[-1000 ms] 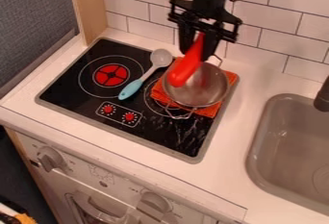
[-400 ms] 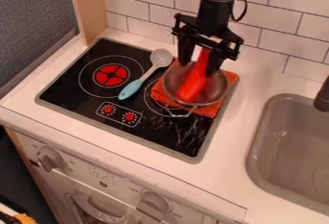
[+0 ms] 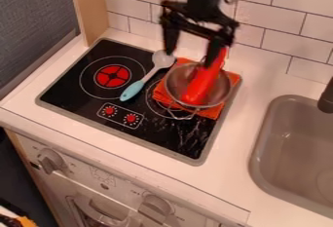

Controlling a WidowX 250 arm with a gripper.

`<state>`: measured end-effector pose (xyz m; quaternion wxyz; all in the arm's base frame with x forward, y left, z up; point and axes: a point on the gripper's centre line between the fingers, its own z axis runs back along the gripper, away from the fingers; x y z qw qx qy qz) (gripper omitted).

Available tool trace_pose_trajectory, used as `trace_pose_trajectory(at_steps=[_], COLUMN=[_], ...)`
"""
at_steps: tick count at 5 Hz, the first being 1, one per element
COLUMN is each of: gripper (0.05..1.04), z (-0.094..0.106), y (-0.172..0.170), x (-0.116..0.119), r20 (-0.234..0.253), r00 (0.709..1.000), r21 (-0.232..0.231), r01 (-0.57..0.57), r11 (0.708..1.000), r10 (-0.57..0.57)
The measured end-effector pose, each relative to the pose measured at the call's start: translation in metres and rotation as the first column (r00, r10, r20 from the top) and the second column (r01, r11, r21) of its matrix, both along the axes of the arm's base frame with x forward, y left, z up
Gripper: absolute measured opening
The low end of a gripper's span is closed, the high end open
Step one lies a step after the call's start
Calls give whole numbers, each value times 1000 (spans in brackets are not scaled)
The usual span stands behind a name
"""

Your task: Put the sausage inside the silver pot

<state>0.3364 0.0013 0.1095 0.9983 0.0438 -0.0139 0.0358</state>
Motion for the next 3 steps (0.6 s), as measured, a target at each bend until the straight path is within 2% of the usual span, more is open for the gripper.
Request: trace_pose_trajectory(at_steps=[1, 2, 3], gripper=[1000, 1000, 1000], z=[12, 0, -9], y=[23, 29, 31], x=[-28, -39, -41], r20=[-2, -28, -27], r00=[995, 995, 998], r21=[2, -7, -29], r01=[-96, -94, -55], r11=[995, 996, 998], r10=[96, 93, 54])
